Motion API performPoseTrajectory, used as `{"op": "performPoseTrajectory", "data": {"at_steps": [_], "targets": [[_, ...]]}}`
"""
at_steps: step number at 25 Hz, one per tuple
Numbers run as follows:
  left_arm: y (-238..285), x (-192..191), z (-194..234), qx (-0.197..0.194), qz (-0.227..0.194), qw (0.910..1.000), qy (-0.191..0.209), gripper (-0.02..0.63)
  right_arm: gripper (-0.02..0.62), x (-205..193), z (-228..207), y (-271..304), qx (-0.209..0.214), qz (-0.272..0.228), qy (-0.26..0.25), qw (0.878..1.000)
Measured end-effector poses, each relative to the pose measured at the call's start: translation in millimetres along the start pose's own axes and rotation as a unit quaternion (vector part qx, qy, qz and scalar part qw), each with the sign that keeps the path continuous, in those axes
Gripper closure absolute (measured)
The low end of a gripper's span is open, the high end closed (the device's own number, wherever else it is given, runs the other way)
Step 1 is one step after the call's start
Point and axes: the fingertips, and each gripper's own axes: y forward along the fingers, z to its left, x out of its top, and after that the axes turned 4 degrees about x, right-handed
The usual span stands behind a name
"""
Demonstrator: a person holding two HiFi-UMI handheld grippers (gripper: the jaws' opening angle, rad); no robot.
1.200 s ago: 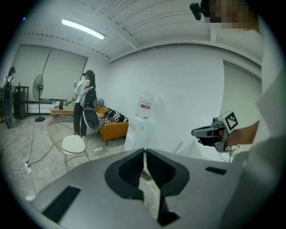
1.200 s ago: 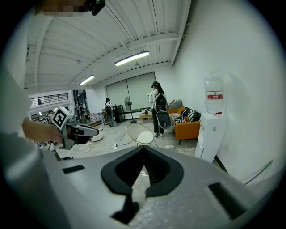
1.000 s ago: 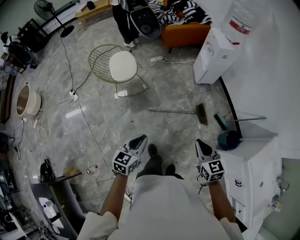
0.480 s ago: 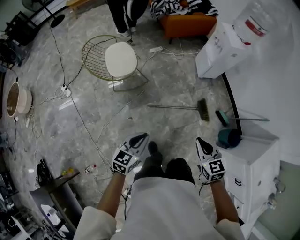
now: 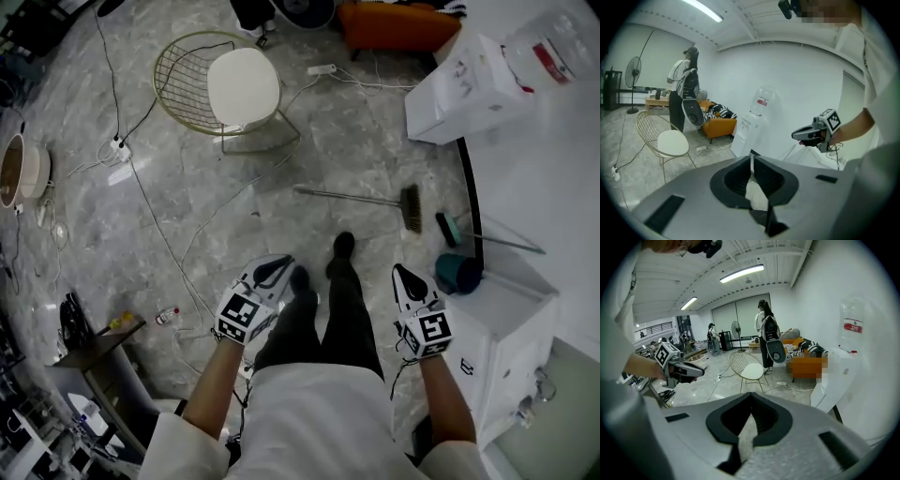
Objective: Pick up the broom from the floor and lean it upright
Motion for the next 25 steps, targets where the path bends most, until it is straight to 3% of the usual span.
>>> {"op": "performPoseTrajectory", "data": {"at_steps": [8,12,25], "targets": [[49,-37,38,0.018,0.009,0.9993,-0.031,0.584,0.594,-17,-33,80,0.024,0.007,0.001,1.0],[82,-65,62,0.037,-0.004,0.9986,-0.037,0.584,0.594,-41,-49,127,0.046,0.02,-0.006,0.999],[218,-181,139,0.062,0.025,0.9964,-0.051,0.584,0.594,-143,-120,303,0.108,0.038,-0.039,0.993]]}}
